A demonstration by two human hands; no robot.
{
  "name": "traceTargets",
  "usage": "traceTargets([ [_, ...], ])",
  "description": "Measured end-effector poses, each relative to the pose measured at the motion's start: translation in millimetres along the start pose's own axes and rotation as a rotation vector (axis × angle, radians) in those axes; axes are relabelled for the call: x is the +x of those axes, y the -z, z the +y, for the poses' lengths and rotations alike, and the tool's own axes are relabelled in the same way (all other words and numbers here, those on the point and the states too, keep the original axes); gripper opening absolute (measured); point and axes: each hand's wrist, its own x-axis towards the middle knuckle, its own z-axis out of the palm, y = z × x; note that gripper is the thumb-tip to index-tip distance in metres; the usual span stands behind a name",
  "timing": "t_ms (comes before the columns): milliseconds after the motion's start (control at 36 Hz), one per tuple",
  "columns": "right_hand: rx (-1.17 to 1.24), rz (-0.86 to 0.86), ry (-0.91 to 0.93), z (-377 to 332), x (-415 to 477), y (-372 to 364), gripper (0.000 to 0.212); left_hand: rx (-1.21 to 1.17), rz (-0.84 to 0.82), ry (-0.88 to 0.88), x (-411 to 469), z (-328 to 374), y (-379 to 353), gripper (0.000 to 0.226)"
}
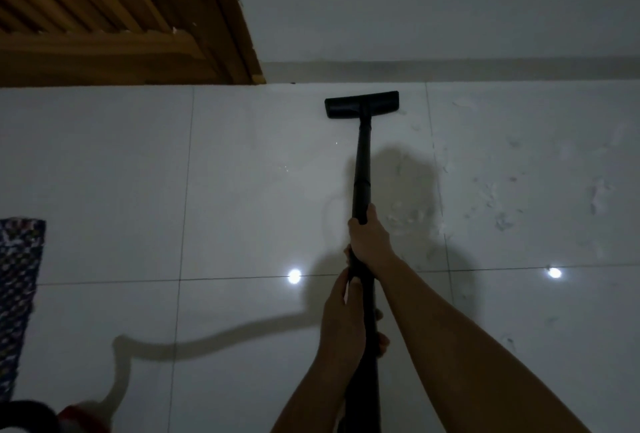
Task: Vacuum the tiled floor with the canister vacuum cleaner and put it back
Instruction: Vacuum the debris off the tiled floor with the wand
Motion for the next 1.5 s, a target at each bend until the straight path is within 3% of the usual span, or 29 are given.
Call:
traceTargets([
  [889,0.044,0.212,-0.046,-11.0,38.2,139.6,0.052,0.094,-0.171,-0.009,30.3,43.8,-122.0,0.034],
  [1500,0.111,0.225,-0.082,12.9,9.3,140.7,0.051,0.175,-0.185,-0.009,7.4,23.0,-118.2,0.034],
])
